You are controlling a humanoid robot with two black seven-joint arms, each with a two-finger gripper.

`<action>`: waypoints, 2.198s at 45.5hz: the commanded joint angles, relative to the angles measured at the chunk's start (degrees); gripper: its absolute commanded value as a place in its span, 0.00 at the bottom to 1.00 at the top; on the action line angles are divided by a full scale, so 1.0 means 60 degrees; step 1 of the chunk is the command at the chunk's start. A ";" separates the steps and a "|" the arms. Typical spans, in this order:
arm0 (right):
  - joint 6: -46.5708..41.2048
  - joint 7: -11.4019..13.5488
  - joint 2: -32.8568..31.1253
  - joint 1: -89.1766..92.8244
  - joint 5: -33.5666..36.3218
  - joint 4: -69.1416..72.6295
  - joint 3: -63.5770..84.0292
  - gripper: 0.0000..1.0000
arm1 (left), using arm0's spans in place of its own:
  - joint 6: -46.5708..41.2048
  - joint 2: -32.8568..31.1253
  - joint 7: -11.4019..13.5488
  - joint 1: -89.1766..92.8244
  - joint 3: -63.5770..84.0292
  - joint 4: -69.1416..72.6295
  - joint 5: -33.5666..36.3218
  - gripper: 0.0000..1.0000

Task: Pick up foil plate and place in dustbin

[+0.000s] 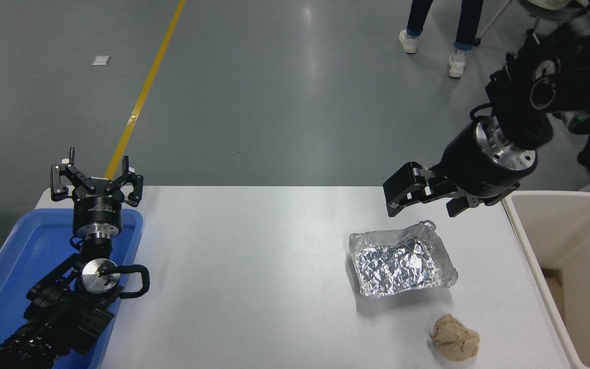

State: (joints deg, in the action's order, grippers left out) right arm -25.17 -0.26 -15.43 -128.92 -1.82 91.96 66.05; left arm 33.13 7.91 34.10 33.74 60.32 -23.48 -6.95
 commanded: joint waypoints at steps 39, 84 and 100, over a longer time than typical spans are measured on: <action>0.5337 -0.0016 0.0168 0.8434 -0.1981 -0.5042 -0.0608 0.97 | 0.0000 0.0000 0.0001 0.0016 -0.0005 -0.0012 0.0002 0.99; 0.5587 0.0043 0.0711 1.0178 -0.1908 -0.6655 -0.0930 0.00 | 0.0000 0.0000 0.0001 0.0016 -0.0005 -0.0012 0.0002 0.99; 0.5601 0.0058 0.0608 0.9959 -0.1820 -0.6480 -0.0930 0.00 | 0.0000 0.0000 0.0001 0.0001 -0.0005 0.0002 0.0002 0.99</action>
State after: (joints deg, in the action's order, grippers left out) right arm 8.43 0.07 -11.57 -68.40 -12.96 52.34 60.50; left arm 33.13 7.91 34.10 33.81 60.29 -23.48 -6.94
